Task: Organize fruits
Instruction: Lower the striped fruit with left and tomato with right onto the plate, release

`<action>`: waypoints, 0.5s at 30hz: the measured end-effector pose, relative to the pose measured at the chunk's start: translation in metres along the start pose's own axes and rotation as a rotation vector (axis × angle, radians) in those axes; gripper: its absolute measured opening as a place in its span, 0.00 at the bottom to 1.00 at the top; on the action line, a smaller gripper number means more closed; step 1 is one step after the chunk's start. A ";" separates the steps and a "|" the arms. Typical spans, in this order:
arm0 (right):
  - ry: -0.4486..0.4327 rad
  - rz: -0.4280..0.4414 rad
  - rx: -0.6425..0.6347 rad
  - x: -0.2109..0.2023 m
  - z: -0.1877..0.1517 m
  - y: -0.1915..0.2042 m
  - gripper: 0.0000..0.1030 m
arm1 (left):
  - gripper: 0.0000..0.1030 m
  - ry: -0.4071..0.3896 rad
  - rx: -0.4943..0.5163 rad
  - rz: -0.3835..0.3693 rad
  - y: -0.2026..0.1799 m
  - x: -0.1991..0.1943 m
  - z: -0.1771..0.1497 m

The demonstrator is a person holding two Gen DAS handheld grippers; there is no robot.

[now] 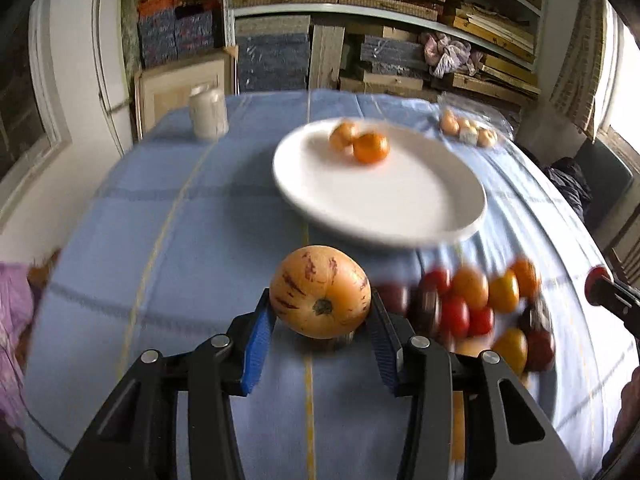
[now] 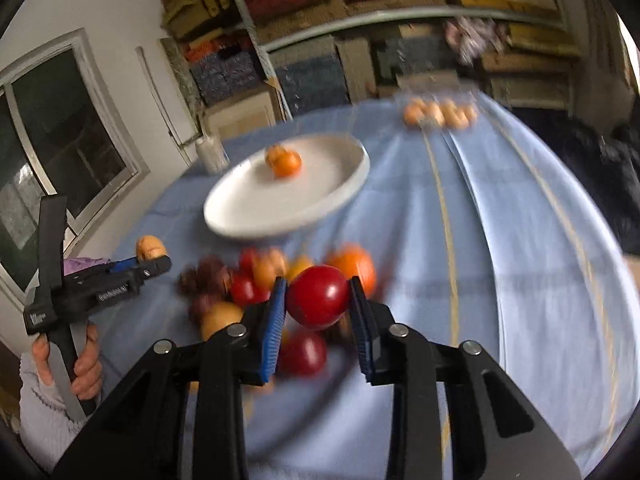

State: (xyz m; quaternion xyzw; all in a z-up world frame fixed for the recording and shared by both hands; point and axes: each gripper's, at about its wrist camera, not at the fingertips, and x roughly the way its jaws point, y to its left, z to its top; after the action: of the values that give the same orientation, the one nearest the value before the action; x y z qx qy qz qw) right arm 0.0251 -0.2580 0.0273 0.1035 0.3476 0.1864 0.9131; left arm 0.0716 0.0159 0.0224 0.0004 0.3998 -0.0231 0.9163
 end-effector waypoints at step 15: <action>0.140 -0.045 -0.055 0.157 0.074 0.022 0.30 | 0.46 0.047 -0.029 0.005 -0.008 0.082 0.063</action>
State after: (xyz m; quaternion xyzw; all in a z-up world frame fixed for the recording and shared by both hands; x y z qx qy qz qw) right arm 0.1769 -0.1781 -0.0049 0.0571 0.4076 0.1821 0.8930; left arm 0.1734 0.0031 0.0055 -0.0112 0.4216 -0.0148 0.9066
